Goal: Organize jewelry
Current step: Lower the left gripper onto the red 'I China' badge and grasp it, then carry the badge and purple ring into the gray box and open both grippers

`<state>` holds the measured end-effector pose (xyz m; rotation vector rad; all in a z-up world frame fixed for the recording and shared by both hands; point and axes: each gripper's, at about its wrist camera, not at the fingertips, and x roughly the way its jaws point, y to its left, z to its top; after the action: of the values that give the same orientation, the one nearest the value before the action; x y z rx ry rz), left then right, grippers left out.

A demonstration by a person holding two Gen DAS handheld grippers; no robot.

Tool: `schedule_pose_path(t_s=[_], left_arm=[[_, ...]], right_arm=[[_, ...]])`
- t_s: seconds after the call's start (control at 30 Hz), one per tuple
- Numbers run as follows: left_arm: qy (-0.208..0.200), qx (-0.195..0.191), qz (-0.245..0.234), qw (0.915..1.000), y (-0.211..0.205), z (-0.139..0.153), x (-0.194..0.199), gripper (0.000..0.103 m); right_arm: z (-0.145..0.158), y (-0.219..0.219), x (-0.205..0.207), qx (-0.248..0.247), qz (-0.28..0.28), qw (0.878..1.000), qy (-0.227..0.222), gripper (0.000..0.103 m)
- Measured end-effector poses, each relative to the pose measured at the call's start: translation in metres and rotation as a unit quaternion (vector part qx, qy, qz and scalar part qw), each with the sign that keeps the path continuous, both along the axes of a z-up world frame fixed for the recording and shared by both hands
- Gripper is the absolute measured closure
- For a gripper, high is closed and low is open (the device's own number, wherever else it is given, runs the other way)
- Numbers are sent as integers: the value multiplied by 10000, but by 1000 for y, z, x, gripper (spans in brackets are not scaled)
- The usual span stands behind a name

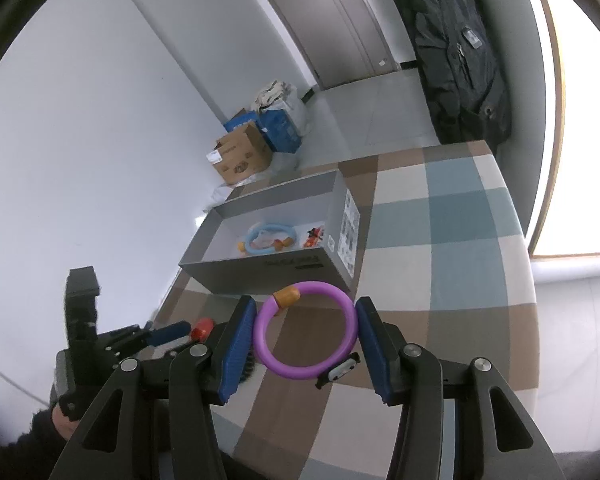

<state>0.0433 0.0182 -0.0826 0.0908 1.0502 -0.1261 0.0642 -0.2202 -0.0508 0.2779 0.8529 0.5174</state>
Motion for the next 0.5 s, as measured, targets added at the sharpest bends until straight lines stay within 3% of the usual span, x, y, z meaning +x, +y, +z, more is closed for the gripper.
schedule_pose_path(t_s=[0.2,0.37,0.47,0.5], left_arm=[[-58,181,179,9997,4,-3,6,36],[-62,-81,167,9998,10,-5,9,36],[-22,-134,91,9999,9,-4,8,49],[-31,-151,43,9999,8,-2,8,60]], right_arm=[[3,2,-3,49,37,10000,-52,53],[4,4,-4,61,79,9999,-50,53],[4,5,-5,70,109,9999,-49,52],[4,5,-4,77,115,9999,-52,52]])
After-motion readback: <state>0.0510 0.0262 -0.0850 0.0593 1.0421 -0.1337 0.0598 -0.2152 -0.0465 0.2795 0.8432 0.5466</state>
